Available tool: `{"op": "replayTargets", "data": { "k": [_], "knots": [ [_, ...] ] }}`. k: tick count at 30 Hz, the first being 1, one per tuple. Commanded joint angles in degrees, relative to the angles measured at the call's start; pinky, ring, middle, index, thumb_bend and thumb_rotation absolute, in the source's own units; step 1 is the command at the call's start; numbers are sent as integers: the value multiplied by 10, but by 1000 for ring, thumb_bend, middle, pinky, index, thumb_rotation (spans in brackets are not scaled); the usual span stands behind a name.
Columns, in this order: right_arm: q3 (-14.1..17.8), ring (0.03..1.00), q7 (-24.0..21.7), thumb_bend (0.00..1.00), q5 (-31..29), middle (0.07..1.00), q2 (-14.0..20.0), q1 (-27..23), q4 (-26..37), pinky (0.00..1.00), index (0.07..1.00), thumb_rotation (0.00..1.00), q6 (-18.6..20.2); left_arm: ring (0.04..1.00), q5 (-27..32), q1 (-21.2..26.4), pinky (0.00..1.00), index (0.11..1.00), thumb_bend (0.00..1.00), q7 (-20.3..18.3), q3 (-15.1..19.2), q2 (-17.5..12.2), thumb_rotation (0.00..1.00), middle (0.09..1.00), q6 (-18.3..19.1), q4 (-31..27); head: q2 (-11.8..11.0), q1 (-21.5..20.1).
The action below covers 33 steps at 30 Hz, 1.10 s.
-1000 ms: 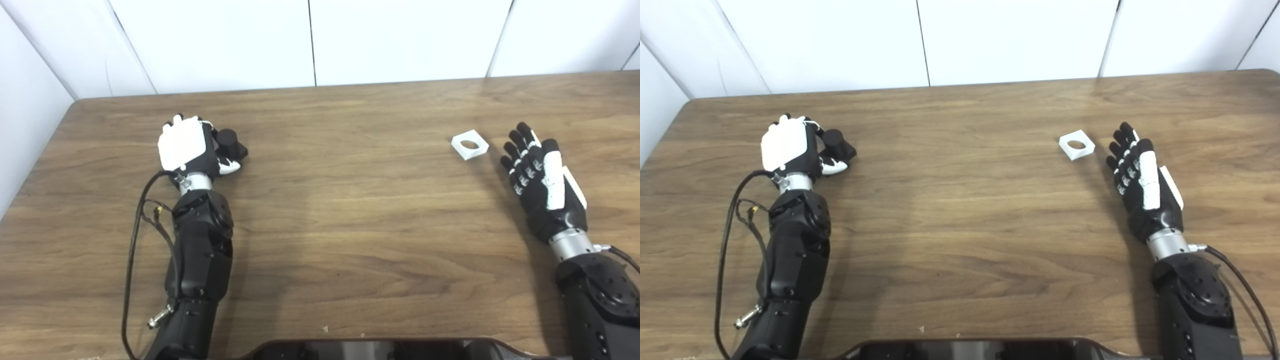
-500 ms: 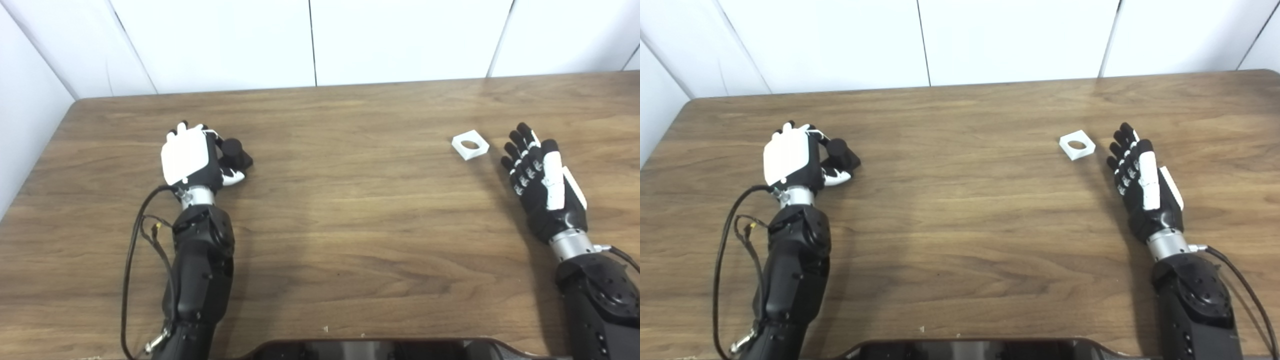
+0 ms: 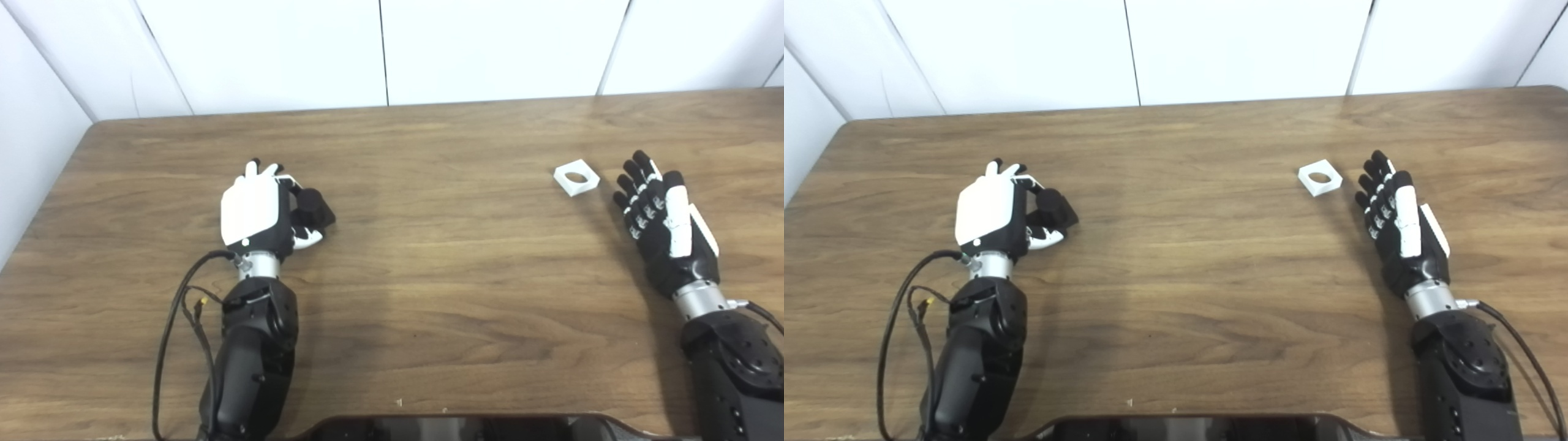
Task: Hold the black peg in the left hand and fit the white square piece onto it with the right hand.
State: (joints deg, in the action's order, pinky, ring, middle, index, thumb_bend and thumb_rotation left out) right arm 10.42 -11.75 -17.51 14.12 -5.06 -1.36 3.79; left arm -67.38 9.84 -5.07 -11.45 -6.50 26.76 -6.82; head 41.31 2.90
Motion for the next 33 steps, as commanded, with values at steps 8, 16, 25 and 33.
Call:
{"op": "replayTargets", "data": {
  "k": [8,16,25,33],
  "knots": [
    [-10,1000,-9,546,-9,1000,-7,2,3,1000,1000,1000,5,987,1,-11,937,491,517,-39,-38,3,71,885,-6,-41,0,-4],
    [-14,1000,-4,548,-4,1000,-12,1,2,1000,1000,1000,9,978,8,-35,929,490,518,-50,-72,20,70,883,-18,-76,-1,-7],
    [-15,1000,-5,543,-4,1000,-12,3,6,1000,1000,1000,13,988,16,-50,935,490,517,-60,-103,37,69,894,-29,-101,-2,-11],
    [-16,1000,-7,558,-5,1000,-13,6,6,1000,1000,1000,15,975,13,-63,897,489,518,-56,-133,38,70,882,-58,-113,-2,-17]
  ]
}}
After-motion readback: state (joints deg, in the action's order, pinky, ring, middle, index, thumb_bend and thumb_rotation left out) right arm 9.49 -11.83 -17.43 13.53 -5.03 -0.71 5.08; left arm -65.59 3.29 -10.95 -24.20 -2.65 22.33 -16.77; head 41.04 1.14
